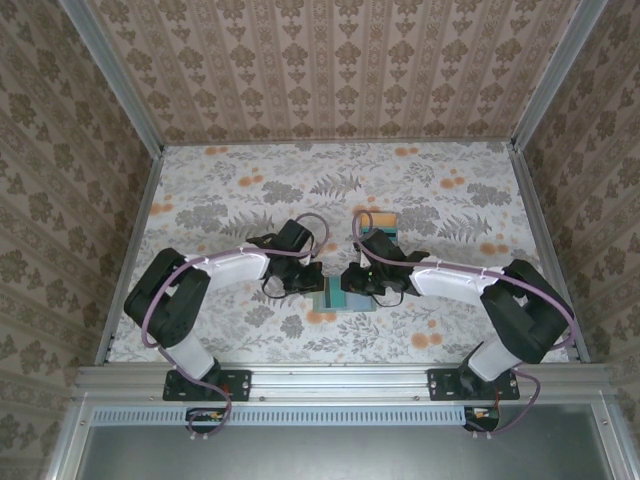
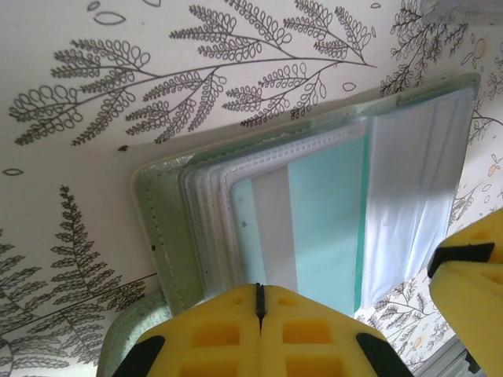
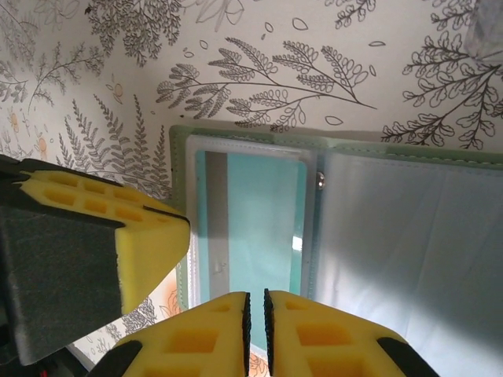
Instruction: Take the credit cards out of the card holder
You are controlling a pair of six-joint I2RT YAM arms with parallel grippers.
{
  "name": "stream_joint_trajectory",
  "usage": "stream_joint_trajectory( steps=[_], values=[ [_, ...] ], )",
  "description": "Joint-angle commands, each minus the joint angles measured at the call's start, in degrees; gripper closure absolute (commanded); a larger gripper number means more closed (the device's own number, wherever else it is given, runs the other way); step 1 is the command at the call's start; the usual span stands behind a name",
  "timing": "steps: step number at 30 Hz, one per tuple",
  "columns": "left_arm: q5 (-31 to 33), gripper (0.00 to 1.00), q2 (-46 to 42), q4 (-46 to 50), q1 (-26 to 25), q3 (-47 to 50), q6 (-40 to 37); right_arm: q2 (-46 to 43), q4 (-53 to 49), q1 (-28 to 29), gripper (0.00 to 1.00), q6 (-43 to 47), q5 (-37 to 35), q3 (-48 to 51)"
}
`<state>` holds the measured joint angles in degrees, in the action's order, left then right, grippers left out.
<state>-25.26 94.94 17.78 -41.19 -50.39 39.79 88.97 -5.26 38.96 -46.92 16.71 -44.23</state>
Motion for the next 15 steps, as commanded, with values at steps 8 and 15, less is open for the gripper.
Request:
stream_joint_trajectory(
  steps=[8, 15],
  values=[
    [0.8, 1.0, -0.1, 2.6, -0.3, 0.8, -1.9, 3.8, 2.6, -0.8, 0.78, -0.7, 3.5, 1.1],
    [1.3, 1.0, 0.4, 3.1, -0.4, 1.1, -1.9, 5.2, 2.9, -1.1, 0.79, -0.6, 3.7, 1.5]
  ],
)
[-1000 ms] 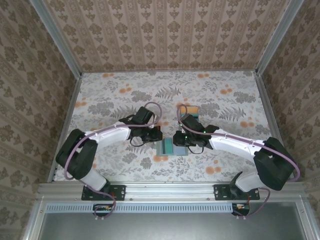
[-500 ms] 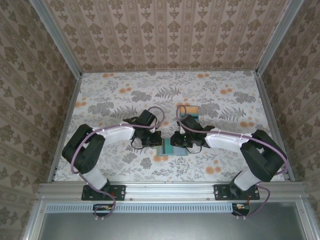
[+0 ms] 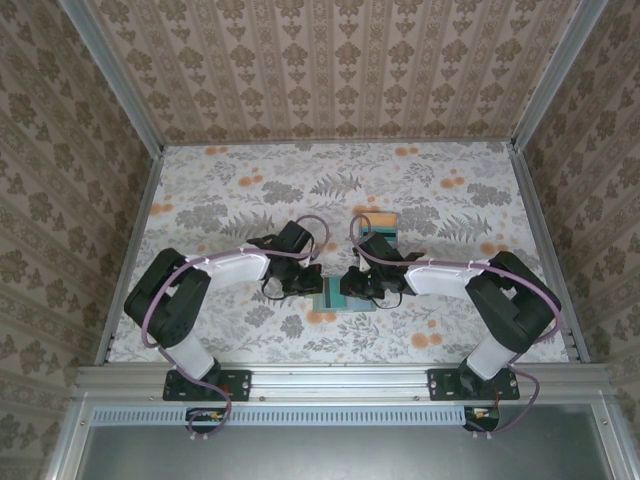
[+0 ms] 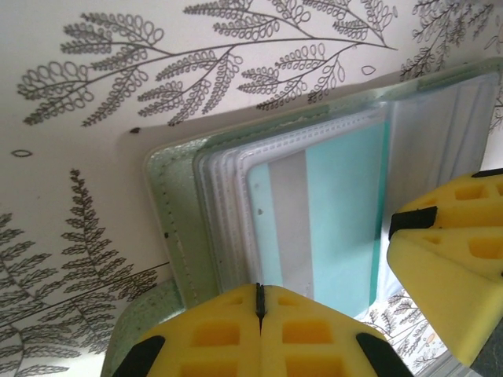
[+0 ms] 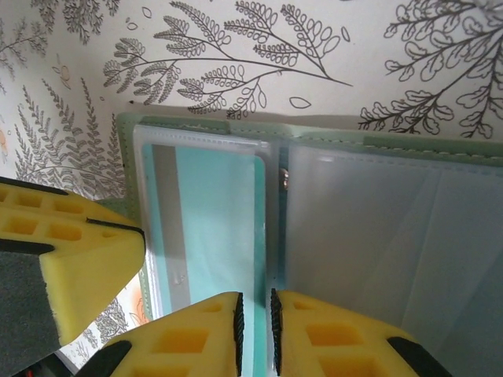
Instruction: Take the credit cards out of the card holder
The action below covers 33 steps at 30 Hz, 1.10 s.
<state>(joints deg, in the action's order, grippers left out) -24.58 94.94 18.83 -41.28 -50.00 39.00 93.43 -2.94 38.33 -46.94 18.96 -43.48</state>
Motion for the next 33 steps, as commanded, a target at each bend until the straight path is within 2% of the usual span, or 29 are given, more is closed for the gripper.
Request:
stream_joint_trajectory(
  steps=[1, 22, 26, 29, 33],
  values=[
    [0.8, 1.0, 0.6, 2.3, -0.3, 0.6, -1.1, 1.0, 0.5, -0.5, 0.79, -0.5, 1.5, 0.9],
    [0.2, 1.0, 2.3, 2.6, -0.8, -0.7, -1.6, 4.0, 4.2, -0.7, 0.79, -0.6, 6.8, 0.7],
    [0.2, 1.0, 2.3, 2.9, -0.8, -0.9, -1.7, 3.8, 4.3, -0.7, 0.94, -0.8, 6.4, 1.0],
    [1.3, 1.0, 3.1, 4.8, -0.7, -1.5, -1.8, 2.9, 3.5, -0.8, 1.0, -0.7, 5.4, 1.4],
    [1.9, 1.0, 4.7, 6.1, -0.5, -1.7, -1.6, 1.5, 2.9, -1.6, 1.0, -0.7, 4.4, 2.6]
  ],
)
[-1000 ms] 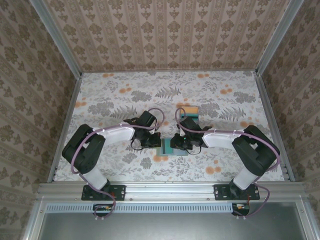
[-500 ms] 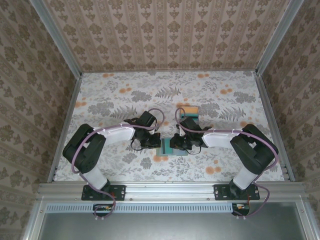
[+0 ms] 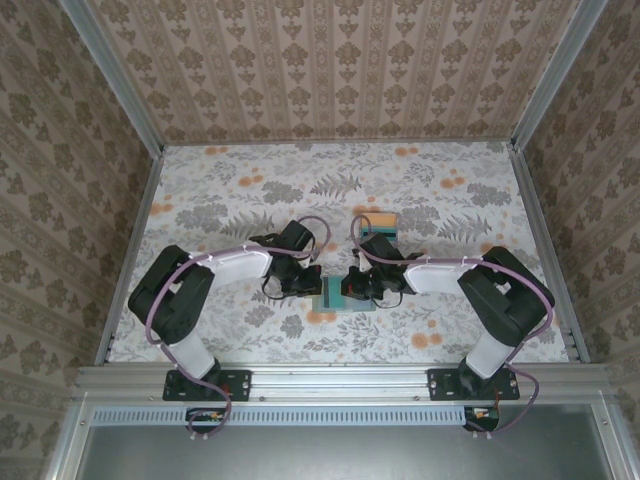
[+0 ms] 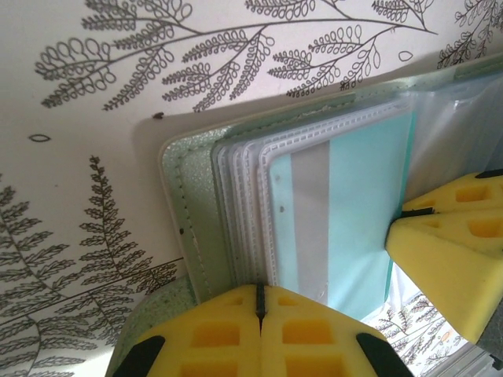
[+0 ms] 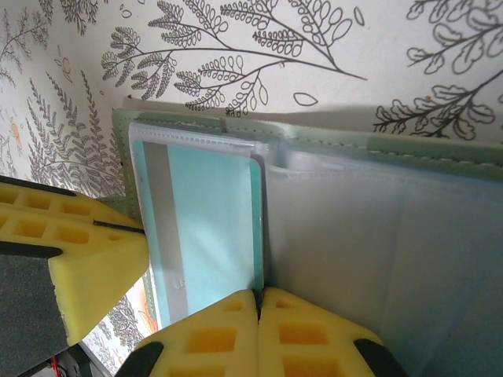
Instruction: Take the credit cards out of the card holder
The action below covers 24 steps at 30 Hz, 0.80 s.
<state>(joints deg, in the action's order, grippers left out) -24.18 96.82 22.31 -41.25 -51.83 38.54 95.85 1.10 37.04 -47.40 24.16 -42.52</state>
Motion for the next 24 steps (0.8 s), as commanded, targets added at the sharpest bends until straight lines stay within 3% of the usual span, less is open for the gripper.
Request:
stream_joint_trajectory(
  steps=[1, 15, 19, 24],
  values=[
    [1.6, 1.0, 2.9, 2.6, -0.3, 0.4, -1.0, -1.3, -1.3, -0.5, 1.0, -0.2, -1.1, 2.1],
    [1.1, 1.0, 2.7, 2.5, 0.3, 0.2, -1.3, -4.1, -2.3, -2.7, 1.0, 0.5, -1.6, 4.5],
    [1.2, 1.0, 1.3, 3.3, 0.1, -1.0, -1.7, -3.3, -1.2, -2.6, 0.75, 0.3, -0.6, 3.6],
    [1.3, 1.0, -0.9, 4.1, 0.0, -2.4, -2.2, -3.7, -0.7, -2.5, 0.73, 0.2, -0.2, 3.5]
  ],
)
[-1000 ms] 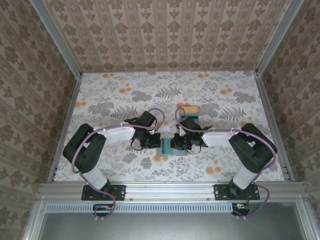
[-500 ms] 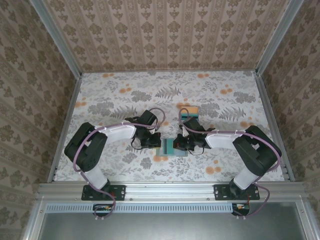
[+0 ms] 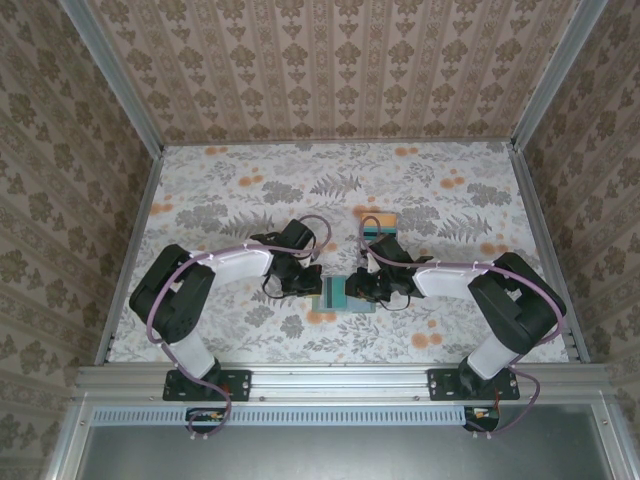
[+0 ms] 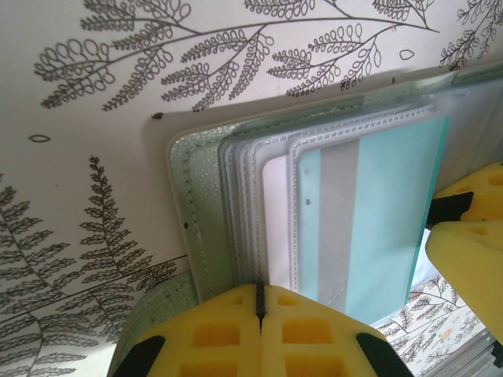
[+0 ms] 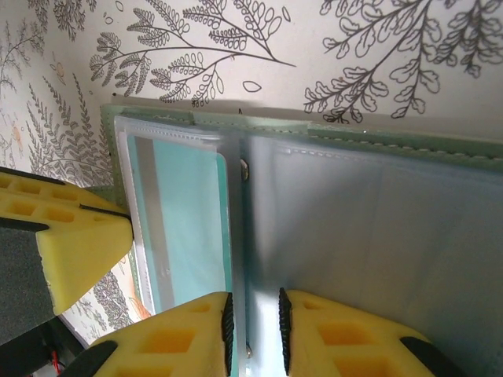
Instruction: Take the credit cards out of the card holder
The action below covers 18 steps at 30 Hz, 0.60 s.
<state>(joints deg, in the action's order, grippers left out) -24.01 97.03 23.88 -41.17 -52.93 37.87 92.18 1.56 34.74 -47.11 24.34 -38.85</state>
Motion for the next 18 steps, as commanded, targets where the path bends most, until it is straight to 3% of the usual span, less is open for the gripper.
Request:
stream_joint_trajectory(
  steps=[1, 7, 11, 14, 18],
  values=[
    [1.3, 0.99, -1.5, 2.7, -0.1, -1.6, -1.6, -0.1, -1.0, -0.3, 0.73, 0.1, -0.2, -0.2],
    [0.7, 0.89, -2.9, 2.7, -0.8, -3.7, -2.1, -0.1, 0.8, 0.1, 0.79, -0.2, 1.5, -0.4],
    [0.9, 0.75, -3.4, 2.2, -1.6, -4.3, -2.5, -0.2, 1.7, 0.3, 0.8, -0.3, 1.9, -0.6],
    [0.6, 0.76, -2.3, 2.4, -1.8, -4.2, -2.7, 0.3, 1.9, 0.3, 0.81, -0.3, 1.8, -0.8],
    [0.3, 0.85, -0.9, 1.8, -1.9, -3.1, -2.5, 1.3, 2.7, 0.4, 0.83, -0.6, 2.4, -0.9]
  ],
)
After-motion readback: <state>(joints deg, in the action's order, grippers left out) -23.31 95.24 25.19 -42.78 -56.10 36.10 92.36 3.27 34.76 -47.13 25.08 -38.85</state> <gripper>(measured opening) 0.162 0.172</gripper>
